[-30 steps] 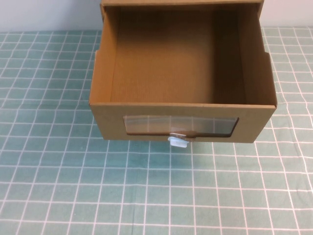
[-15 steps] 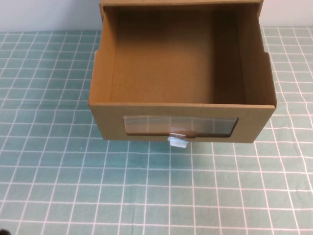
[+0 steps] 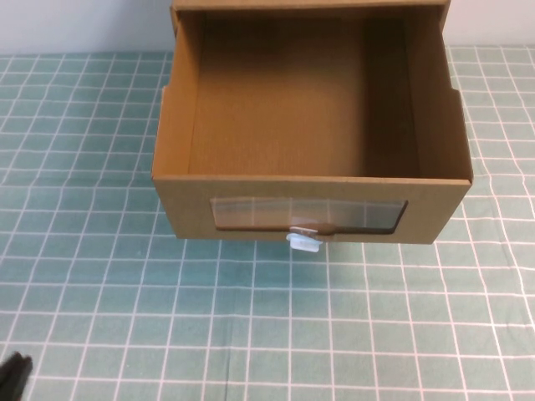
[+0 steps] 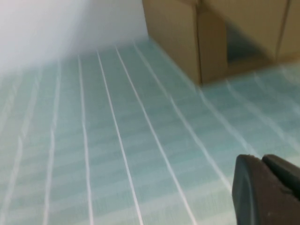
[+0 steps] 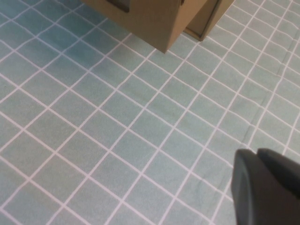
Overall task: Open the shoe box
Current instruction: 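Pull the top drawer of the cardboard box fully open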
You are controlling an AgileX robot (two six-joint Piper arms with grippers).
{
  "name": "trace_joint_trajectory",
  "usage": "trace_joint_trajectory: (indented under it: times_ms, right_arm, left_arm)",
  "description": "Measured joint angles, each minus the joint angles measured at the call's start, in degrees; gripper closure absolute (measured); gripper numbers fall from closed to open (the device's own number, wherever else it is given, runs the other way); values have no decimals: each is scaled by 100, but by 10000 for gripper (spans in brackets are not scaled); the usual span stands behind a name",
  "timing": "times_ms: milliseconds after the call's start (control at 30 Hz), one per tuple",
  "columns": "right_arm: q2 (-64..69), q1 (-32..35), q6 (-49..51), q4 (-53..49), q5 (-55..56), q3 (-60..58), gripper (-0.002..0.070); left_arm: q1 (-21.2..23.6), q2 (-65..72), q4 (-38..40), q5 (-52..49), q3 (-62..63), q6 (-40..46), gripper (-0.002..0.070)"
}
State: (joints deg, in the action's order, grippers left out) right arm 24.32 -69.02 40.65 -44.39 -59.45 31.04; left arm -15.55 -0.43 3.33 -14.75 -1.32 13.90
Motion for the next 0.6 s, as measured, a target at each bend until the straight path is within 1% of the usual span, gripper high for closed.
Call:
trace_joint_trajectory:
  times_ms: [100, 600]
  right_arm:
    - [0, 0, 0, 0, 0, 0, 689]
    - [0, 0, 0, 0, 0, 0, 690]
  left_arm:
    - [0, -6, 0, -482, -14, 15, 680]
    - [0, -14, 0, -553, -14, 40, 680]
